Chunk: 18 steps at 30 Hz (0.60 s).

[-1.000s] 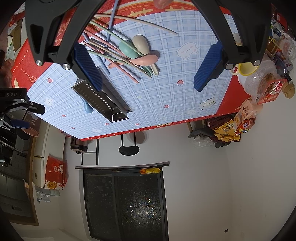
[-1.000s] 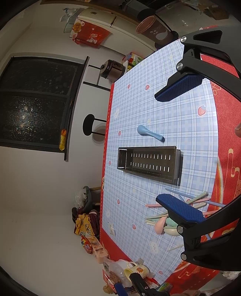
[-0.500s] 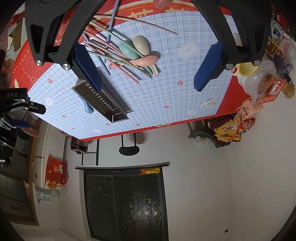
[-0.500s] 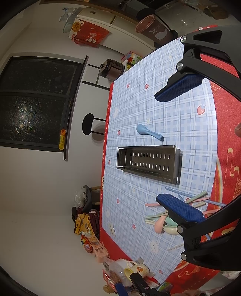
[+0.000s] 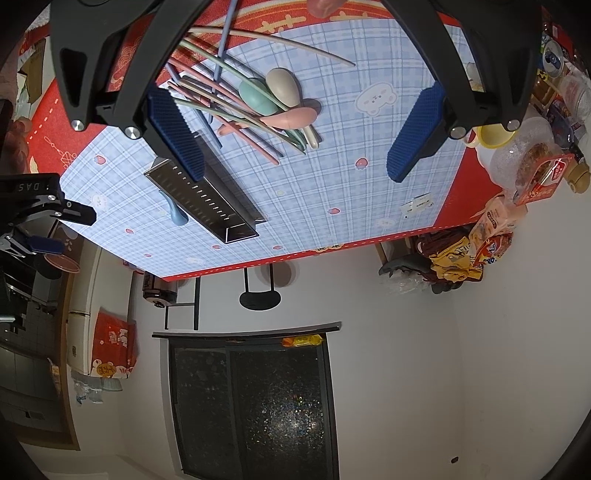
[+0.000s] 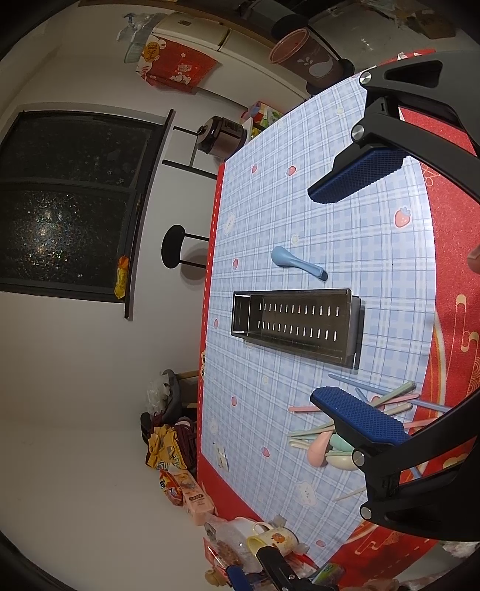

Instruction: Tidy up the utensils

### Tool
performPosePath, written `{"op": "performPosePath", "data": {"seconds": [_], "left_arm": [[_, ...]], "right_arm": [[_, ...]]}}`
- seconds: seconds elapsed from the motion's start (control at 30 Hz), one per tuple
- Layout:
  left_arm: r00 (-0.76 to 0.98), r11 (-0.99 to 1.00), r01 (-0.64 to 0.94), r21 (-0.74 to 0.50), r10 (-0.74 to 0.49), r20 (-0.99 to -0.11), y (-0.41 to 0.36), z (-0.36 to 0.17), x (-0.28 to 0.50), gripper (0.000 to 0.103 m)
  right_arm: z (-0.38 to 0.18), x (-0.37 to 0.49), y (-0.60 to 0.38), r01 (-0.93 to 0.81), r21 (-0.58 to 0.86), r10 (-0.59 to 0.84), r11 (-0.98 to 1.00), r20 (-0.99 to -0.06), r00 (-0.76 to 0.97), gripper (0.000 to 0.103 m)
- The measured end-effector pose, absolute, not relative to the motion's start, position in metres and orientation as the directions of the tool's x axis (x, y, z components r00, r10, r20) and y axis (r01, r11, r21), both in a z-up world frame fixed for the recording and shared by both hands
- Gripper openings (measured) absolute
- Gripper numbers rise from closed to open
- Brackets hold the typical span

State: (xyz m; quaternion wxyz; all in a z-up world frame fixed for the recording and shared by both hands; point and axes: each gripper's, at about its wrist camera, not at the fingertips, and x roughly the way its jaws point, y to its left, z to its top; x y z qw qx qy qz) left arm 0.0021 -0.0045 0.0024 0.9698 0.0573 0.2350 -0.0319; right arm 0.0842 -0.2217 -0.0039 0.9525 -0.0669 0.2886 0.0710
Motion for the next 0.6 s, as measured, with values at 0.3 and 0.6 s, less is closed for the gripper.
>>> {"op": "performPosePath", "data": {"seconds": [0.3, 0.6], "left_arm": [[0.860, 0.993, 0.114, 0.008, -0.095, -0.501, 0.008, -0.009, 0.012, 0.097], [0.798, 0.977, 0.119, -0.174, -0.199, -0.569, 0.033, -0.051, 0.022, 0.097]], "right_arm": [[-0.019, 0.094, -0.218, -0.199, -0.048, 0.131, 0.979, -0.598, 0.791, 0.098], [-0.054, 0.105, -0.213, -0.223, 0.023, 0.184, 0.975, -0.651, 0.736, 0.098]]}}
